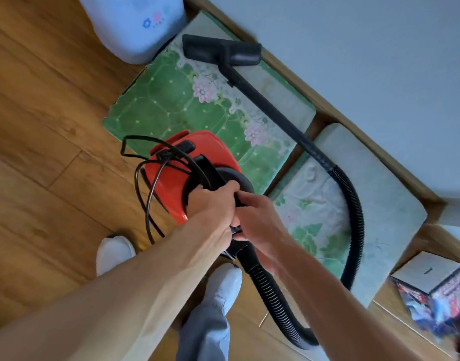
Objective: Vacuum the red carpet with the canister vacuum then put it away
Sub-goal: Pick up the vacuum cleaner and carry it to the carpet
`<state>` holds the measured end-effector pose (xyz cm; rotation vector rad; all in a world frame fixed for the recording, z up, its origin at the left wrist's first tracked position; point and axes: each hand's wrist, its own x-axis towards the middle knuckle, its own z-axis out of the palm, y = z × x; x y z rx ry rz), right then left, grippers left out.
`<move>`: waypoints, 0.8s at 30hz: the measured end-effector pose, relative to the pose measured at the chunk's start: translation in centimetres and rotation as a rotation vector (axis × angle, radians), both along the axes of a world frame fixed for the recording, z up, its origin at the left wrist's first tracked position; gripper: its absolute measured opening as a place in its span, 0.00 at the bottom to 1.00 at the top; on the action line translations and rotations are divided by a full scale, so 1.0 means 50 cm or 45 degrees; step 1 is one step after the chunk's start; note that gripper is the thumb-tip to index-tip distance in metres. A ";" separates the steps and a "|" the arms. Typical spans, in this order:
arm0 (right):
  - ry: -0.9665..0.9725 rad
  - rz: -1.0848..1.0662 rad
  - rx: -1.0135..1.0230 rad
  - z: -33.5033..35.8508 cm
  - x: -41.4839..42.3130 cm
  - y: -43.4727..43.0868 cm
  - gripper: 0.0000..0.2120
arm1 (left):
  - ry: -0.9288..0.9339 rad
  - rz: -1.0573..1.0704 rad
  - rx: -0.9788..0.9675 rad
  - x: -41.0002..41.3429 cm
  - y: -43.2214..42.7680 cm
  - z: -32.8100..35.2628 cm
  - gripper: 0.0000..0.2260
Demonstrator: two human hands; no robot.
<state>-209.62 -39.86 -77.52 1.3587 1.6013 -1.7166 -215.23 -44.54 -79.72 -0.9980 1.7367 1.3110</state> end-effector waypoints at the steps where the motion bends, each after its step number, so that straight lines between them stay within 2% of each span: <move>1: 0.033 -0.042 -0.059 0.000 -0.002 -0.012 0.15 | -0.002 0.011 -0.026 -0.005 -0.008 0.001 0.08; 7: 0.175 -0.302 -0.258 -0.002 0.013 -0.010 0.16 | 0.040 -0.046 0.000 -0.021 -0.020 0.005 0.07; 10: 0.222 -0.643 -0.177 -0.001 0.037 0.054 0.15 | 0.070 -0.055 -0.001 -0.040 0.005 -0.004 0.07; 12: 0.209 -0.823 -0.071 -0.009 0.055 0.117 0.14 | 0.049 -0.008 0.110 -0.058 0.021 -0.009 0.05; 14: 0.141 -0.781 0.035 -0.023 0.059 0.168 0.13 | 0.005 0.019 0.205 -0.073 0.033 -0.019 0.06; 18: 0.041 -0.492 0.252 -0.082 0.024 0.234 0.08 | -0.040 0.008 0.288 -0.075 0.066 -0.053 0.02; 19: 0.032 -0.431 0.310 -0.099 0.007 0.248 0.08 | -0.072 -0.006 0.321 -0.073 0.075 -0.060 0.05; 22: 0.009 -0.330 0.462 -0.162 -0.044 0.284 0.12 | -0.168 -0.033 0.412 -0.077 0.101 -0.080 0.13; 24: -0.023 -0.239 0.546 -0.216 -0.073 0.306 0.17 | -0.171 -0.053 0.418 -0.091 0.112 -0.098 0.12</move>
